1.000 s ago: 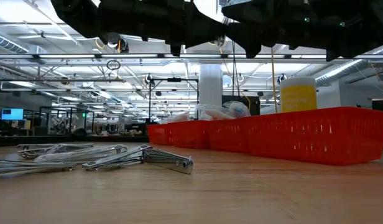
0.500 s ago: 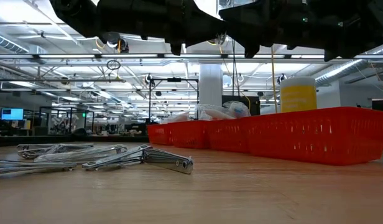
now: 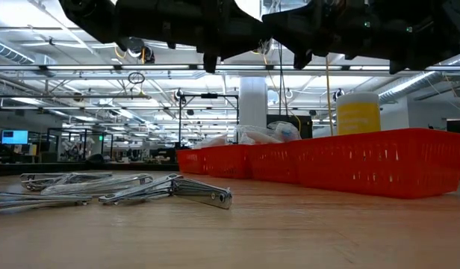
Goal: Pick & Place Travel size toiletries
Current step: Put the nail cutter into the bottom red bin
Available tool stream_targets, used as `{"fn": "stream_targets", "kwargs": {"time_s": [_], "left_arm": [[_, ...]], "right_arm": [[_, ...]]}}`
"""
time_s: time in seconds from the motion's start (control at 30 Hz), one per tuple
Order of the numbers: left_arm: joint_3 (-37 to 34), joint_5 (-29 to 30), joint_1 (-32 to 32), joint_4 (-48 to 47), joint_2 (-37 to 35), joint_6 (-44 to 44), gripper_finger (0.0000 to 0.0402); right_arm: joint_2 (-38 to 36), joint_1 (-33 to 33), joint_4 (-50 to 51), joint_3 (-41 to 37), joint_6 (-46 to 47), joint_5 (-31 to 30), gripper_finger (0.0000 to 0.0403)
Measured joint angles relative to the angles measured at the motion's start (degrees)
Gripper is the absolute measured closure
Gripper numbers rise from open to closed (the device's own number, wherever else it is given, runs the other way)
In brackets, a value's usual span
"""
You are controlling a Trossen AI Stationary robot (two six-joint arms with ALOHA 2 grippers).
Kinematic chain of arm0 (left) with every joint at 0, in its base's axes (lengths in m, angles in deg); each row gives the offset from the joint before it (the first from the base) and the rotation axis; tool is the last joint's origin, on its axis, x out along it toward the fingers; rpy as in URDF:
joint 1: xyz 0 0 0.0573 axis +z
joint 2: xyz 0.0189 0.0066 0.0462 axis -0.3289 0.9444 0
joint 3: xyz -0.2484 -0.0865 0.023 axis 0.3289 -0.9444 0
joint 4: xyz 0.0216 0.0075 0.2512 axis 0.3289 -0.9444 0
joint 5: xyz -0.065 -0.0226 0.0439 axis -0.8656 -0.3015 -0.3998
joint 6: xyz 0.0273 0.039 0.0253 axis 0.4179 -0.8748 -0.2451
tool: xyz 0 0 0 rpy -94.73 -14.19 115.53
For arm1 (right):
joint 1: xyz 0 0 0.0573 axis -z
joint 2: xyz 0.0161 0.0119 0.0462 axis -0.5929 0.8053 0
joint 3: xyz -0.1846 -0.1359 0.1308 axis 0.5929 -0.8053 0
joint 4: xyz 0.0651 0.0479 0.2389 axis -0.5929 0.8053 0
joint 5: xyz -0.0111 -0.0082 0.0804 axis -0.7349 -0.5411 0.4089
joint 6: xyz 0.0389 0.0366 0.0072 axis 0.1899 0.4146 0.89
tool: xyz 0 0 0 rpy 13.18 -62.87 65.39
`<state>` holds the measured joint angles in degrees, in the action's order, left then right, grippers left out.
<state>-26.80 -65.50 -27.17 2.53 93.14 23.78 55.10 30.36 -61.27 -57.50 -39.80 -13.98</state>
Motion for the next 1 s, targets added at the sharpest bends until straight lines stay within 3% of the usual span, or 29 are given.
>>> {"fn": "stream_targets", "kwargs": {"time_s": [0.13,0.33,0.53,0.67,0.8,0.9,1.0], "left_arm": [[0.0,0.5,0.1,-2.9,-0.3,5.8,0.0295],[1.7,1.1,-2.0,-14.2,-5.2,5.2,0.0192],[3.0,12.5,-4.0,-38.5,-12.1,8.3,0.0124],[3.1,20.6,-5.3,-54.9,-13.8,17.6,0.0113],[3.0,21.2,-5.7,-65.6,-13.9,26.9,0.0120],[2.3,21.1,-5.6,-67.6,-13.8,30.6,0.0129],[2.1,21.1,-5.5,-67.5,-13.8,32.0,0.0139]], "right_arm": [[0.0,0.0,-0.2,0.0,-0.4,0.0,0.0359],[-1.6,0.0,1.7,0.0,-0.7,1.0,0.0359],[-13.1,-3.5,19.8,0.0,4.1,7.4,0.0359],[-22.6,-8.8,38.3,0.0,10.8,6.7,0.0359],[-28.4,-13.6,55.6,0.1,19.0,2.5,0.0359],[-29.2,-15.3,65.2,0.0,24.7,-2.3,0.0359],[-27.5,-15.5,67.1,-0.4,28.7,-3.3,0.0359]]}}
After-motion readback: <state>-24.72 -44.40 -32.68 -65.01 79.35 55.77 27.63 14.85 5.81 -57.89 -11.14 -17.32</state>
